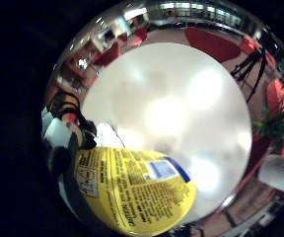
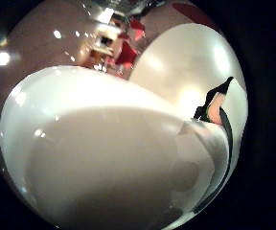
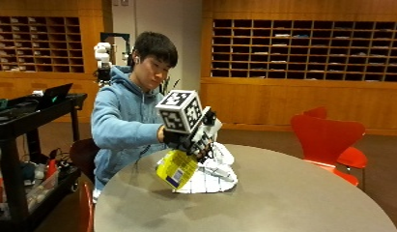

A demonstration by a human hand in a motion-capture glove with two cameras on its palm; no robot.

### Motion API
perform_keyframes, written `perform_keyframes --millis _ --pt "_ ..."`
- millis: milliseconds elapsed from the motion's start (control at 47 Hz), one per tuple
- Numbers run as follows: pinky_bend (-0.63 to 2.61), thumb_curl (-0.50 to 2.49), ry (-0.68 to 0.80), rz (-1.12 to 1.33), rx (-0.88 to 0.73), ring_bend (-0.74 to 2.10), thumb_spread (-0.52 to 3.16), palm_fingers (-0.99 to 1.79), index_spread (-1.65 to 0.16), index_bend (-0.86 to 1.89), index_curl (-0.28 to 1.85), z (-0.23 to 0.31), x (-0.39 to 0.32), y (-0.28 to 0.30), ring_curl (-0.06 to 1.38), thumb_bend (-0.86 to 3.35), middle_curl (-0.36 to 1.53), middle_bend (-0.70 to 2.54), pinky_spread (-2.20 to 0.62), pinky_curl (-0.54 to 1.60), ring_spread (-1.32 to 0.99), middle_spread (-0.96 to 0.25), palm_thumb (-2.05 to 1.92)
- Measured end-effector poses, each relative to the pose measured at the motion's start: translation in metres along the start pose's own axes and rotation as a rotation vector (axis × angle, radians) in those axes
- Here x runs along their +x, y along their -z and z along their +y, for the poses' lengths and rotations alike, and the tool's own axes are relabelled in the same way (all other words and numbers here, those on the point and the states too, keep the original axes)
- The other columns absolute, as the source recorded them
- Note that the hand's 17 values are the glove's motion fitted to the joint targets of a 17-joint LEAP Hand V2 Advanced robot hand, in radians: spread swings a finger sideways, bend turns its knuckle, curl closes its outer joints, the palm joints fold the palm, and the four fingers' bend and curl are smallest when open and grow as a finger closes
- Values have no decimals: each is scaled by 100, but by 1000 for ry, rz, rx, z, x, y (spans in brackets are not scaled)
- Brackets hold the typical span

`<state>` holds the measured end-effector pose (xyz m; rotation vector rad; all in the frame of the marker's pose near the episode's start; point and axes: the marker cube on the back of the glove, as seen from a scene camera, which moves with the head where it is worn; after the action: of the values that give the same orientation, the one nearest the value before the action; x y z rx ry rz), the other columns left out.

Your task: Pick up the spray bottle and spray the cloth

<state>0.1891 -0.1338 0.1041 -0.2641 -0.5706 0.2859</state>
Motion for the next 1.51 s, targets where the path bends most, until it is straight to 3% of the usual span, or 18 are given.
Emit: perform_keyframes --millis 319,574,871,1105,1169,1382,1509 --pt "34 71 77 546 -438 57 29 137 -22 35 49 8 -95 10 41 -4 48 52 -17 37 -20 -16 86" --pt "34 73 58 916 -610 57 28 137 -23 36 50 20 -146 -20 42 -4 48 52 -18 37 -20 -16 85" --pt "34 75 52 1064 -717 56 27 137 -22 35 51 26 -142 -73 42 -4 48 52 -19 37 -20 -16 84" --pt "34 76 58 975 -612 56 27 137 -23 35 51 18 -156 -60 42 -4 47 52 -19 37 -20 -16 84" --pt "34 76 124 911 -552 56 27 137 -23 35 51 15 -164 -47 42 -4 48 52 -19 37 -20 -16 84" --pt "35 77 303 497 -277 56 27 137 -23 35 51 2 -203 -7 42 -4 47 52 -19 37 -20 -16 84" --pt "35 77 297 131 -61 56 27 137 -23 35 51 -5 -242 0 42 -4 47 52 -19 38 -20 -16 84"
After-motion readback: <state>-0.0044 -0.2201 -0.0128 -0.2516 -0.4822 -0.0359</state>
